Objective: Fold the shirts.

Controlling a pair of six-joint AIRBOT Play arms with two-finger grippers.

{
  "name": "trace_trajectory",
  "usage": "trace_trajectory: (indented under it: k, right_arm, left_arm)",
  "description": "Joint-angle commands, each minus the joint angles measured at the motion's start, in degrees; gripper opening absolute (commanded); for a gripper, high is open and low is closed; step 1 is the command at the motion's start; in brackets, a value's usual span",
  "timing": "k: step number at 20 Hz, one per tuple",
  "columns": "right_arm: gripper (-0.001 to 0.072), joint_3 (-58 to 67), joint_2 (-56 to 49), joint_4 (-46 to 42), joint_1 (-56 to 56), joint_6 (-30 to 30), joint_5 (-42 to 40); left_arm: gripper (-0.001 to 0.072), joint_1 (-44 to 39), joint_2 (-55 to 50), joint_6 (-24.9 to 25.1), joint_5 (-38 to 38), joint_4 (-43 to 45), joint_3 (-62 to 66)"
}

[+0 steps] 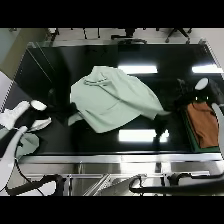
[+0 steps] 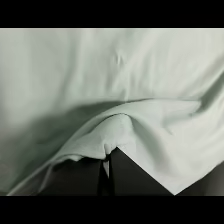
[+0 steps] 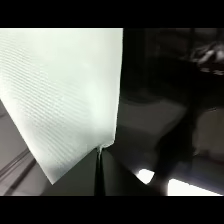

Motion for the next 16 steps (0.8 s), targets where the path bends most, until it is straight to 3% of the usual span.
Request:
trace_trajectory:
  k: [1, 4, 7, 8, 9, 10, 11, 16]
  right_arm:
    - [0.0017, -19.0, 12.9, 7.8, 1.1, 1.7, -4.3]
    - [0.0018, -27.9, 20.9, 11.5, 2.8, 1.2, -9.6]
    - [0.0036, -28.3, 22.2, 13.7, 2.8, 1.2, -9.6]
    - [0.0185, -28.3, 22.2, 14.3, 2.8, 1.2, -9.1]
    - [0.0383, -28.3, 22.2, 14.5, 2.8, 1.2, -9.2]
    - [0.0465, -28.0, 22.1, 14.2, 2.6, -0.3, -9.8]
    - [0.0464, -27.2, 22.1, 13.2, 1.9, -2.0, -11.0]
    - [0.0459, -17.2, 15.7, 10.2, -3.1, -2.7, -10.5]
  left_arm:
    - [0.0009, 9.5, -1.0, 3.3, -13.8, 6.8, 10.2]
    - [0.0010, 12.7, -3.2, 4.1, -25.9, 8.6, 13.1]
    - [0.0010, 11.7, -5.7, 4.3, -28.0, 9.1, 10.3]
    - [0.0010, 11.2, -6.4, 4.3, -27.9, 9.1, 9.3]
    - [0.0049, 10.8, -6.9, 4.7, -27.9, 9.0, 8.7]
    - [0.0352, 10.4, -7.3, 5.1, -28.1, 8.9, 8.3]
    - [0.0613, 10.1, -7.3, 5.1, -28.4, 9.0, 8.0]
    - [0.0602, 10.0, -4.3, 4.9, -33.0, 9.0, 4.2]
